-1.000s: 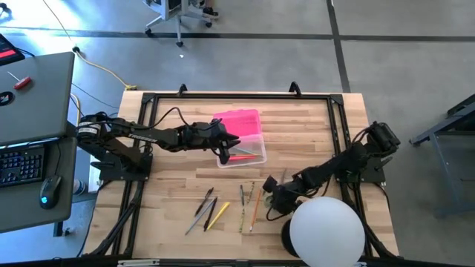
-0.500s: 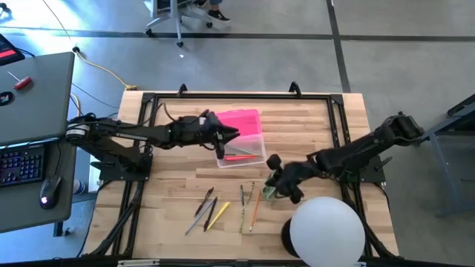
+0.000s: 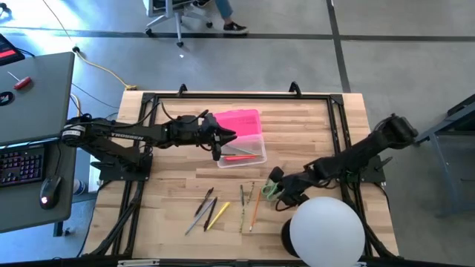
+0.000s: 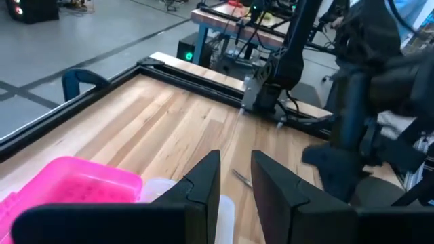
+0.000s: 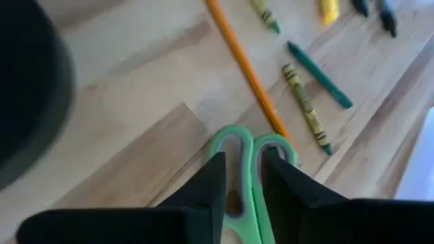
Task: Pick & place school supplies into a supply box
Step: Put the green scissors into the pink supply box, then put the left blue crayon into the pink supply box
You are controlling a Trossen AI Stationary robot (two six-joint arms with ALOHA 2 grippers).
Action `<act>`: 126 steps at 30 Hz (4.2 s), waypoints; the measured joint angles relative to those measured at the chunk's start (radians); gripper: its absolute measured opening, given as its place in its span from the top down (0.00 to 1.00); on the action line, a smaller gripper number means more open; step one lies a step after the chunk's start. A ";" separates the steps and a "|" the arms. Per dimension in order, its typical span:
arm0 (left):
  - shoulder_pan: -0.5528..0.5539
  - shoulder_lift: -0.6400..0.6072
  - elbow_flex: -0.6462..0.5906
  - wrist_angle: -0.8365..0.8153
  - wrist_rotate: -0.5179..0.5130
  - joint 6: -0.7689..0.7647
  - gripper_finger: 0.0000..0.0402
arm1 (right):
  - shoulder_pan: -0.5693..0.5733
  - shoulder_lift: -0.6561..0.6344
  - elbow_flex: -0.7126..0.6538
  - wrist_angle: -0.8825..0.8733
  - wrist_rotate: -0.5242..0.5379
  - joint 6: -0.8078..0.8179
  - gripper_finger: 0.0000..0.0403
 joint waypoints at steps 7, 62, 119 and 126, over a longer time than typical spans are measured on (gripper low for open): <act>0.000 0.000 0.000 0.000 0.001 -0.003 0.72 | 0.002 0.140 -0.004 0.096 0.051 -0.022 0.76; 0.000 0.000 0.000 0.038 0.005 0.008 0.72 | -0.352 0.536 0.568 0.226 0.378 0.160 0.99; 0.000 -0.154 0.000 -0.188 0.111 -0.030 0.72 | -0.163 0.126 0.288 -0.167 -0.266 0.097 0.77; 0.000 -0.154 0.000 -0.187 0.112 -0.052 0.72 | -0.196 0.123 -0.007 0.249 -0.348 -0.155 0.77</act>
